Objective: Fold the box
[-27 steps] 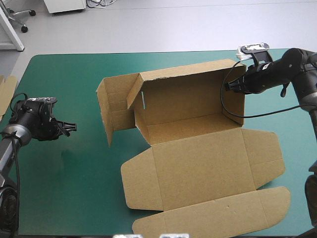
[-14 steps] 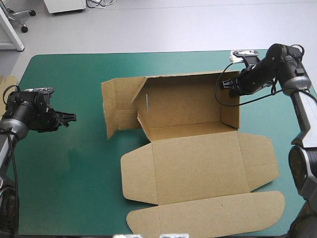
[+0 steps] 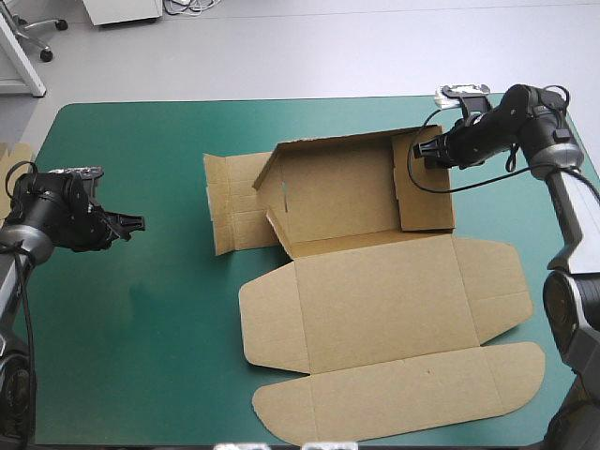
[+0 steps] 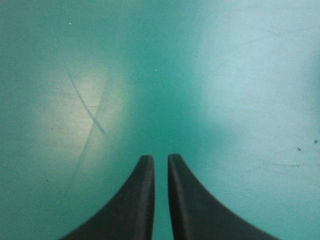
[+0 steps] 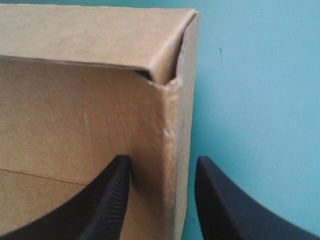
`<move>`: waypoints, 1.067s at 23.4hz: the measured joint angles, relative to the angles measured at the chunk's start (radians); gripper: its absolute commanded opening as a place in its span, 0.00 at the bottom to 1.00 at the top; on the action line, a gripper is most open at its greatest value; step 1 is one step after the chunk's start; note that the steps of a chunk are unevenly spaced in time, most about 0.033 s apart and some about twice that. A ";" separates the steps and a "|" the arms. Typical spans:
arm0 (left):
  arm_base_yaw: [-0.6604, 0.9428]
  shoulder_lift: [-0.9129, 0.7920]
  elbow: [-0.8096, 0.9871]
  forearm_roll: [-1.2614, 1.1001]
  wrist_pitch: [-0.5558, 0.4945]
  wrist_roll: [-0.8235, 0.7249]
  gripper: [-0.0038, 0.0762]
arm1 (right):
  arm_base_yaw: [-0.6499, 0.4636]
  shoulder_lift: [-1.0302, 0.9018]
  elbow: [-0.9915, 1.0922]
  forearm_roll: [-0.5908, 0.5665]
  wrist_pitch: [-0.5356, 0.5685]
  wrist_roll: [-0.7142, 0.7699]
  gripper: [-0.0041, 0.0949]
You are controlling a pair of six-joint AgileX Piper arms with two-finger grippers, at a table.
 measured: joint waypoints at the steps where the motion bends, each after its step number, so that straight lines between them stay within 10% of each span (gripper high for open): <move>1: 0.000 0.000 0.000 0.000 0.000 0.001 0.13 | 0.000 0.000 0.000 0.001 -0.010 -0.002 0.46; 16: 0.000 0.000 0.000 -0.020 0.000 0.030 0.13 | 0.000 -0.298 0.108 -0.045 0.015 -0.008 0.46; 25: 0.000 0.000 0.000 -0.035 -0.001 0.047 0.13 | 0.088 -0.643 0.620 -0.036 -0.408 -0.102 0.53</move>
